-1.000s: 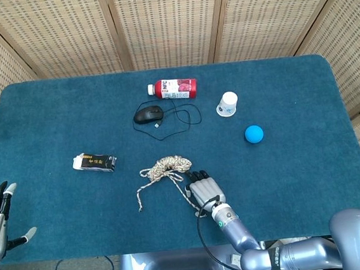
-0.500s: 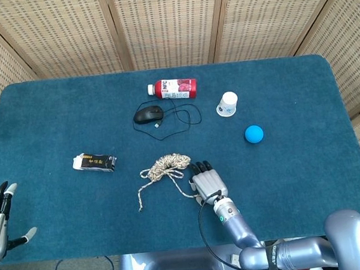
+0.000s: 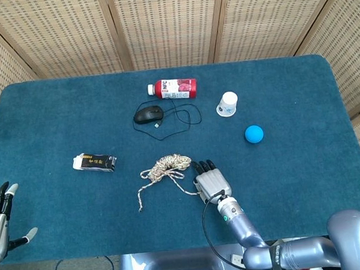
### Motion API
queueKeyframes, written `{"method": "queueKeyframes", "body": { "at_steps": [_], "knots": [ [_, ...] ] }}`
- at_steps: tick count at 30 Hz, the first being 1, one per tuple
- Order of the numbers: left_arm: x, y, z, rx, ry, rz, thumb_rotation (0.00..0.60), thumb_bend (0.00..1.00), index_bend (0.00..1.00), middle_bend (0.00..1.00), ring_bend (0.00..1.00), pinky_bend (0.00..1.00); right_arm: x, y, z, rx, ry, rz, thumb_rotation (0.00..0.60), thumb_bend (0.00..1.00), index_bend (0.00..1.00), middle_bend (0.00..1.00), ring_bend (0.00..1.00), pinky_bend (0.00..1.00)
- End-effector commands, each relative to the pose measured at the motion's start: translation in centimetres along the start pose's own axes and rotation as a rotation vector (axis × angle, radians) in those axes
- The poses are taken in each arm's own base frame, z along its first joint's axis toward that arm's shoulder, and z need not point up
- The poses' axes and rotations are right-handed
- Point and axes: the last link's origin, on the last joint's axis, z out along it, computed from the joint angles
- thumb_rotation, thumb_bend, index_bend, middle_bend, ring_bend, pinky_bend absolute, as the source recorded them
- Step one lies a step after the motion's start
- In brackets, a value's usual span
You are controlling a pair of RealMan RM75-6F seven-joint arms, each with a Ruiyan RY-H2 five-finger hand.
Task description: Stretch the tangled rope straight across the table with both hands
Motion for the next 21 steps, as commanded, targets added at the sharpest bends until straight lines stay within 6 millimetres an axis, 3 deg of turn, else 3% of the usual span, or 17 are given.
{"method": "queueKeyframes", "body": {
  "at_steps": [1, 18, 21],
  "knots": [
    [0.0, 0.0, 0.0, 0.0, -0.001, -0.001, 0.6, 0.15, 0.0, 0.0, 0.0, 0.0, -0.2, 0.0, 0.0, 0.001, -0.001, -0.002, 0.6, 0.42, 0.54, 0.0, 0.0, 0.0],
    [0.0, 0.1, -0.1, -0.004, -0.007, -0.006, 0.6, 0.15, 0.0, 0.0, 0.0, 0.0, -1.2, 0.3, 0.0, 0.01, -0.01, -0.035, 0.6, 0.43, 0.54, 0.0, 0.0, 0.0],
    [0.0, 0.1, -0.1, -0.004, -0.008, -0.006, 0.6, 0.15, 0.0, 0.0, 0.0, 0.0, -1.4, 0.4, 0.1, 0.012, -0.01, -0.046, 0.6, 0.44, 0.6, 0.0, 0.0, 0.0]
  ]
}}
